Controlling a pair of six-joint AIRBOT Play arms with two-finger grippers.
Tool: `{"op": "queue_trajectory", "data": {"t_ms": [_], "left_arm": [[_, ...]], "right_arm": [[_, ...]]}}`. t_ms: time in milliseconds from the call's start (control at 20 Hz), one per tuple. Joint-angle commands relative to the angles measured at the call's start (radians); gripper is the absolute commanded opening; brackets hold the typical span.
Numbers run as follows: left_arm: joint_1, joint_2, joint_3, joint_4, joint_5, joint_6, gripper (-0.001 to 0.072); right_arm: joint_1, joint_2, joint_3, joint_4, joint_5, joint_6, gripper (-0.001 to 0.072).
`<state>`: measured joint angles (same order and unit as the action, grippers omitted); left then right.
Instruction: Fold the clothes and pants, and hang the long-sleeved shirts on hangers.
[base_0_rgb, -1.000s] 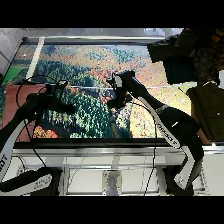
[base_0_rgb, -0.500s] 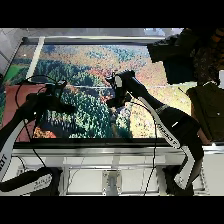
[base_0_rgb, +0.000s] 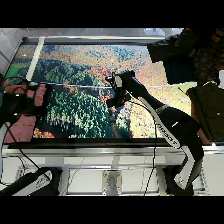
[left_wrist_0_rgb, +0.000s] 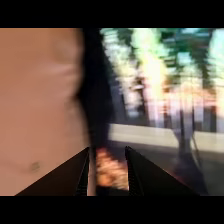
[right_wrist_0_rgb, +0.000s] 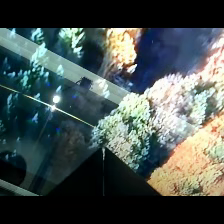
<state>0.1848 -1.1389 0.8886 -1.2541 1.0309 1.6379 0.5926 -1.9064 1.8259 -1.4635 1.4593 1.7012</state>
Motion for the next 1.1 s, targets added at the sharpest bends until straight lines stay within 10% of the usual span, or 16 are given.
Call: {"op": "queue_trajectory", "data": {"t_ms": [0,200,350,1050], "left_arm": [[0.185,0.122,0.000,0.101,0.029,-0.046,0.0272],[0.395,0.198,-0.003,-0.072,0.058,-0.018,0.0175],[0.434,0.190,-0.027,-0.084,0.060,0.023,0.0293],[0.608,0.153,-0.145,-0.014,0.019,-0.045,0.0293]], "right_arm": [[0.001,0.000,0.001,-0.002,-0.013,0.000,0.0003],[0.001,0.000,0.001,-0.006,0.004,0.000,0.0003],[0.001,0.000,0.001,-0.006,0.047,0.000,0.0003],[0.001,0.000,0.001,-0.006,0.093,-0.001,0.0004]]}}
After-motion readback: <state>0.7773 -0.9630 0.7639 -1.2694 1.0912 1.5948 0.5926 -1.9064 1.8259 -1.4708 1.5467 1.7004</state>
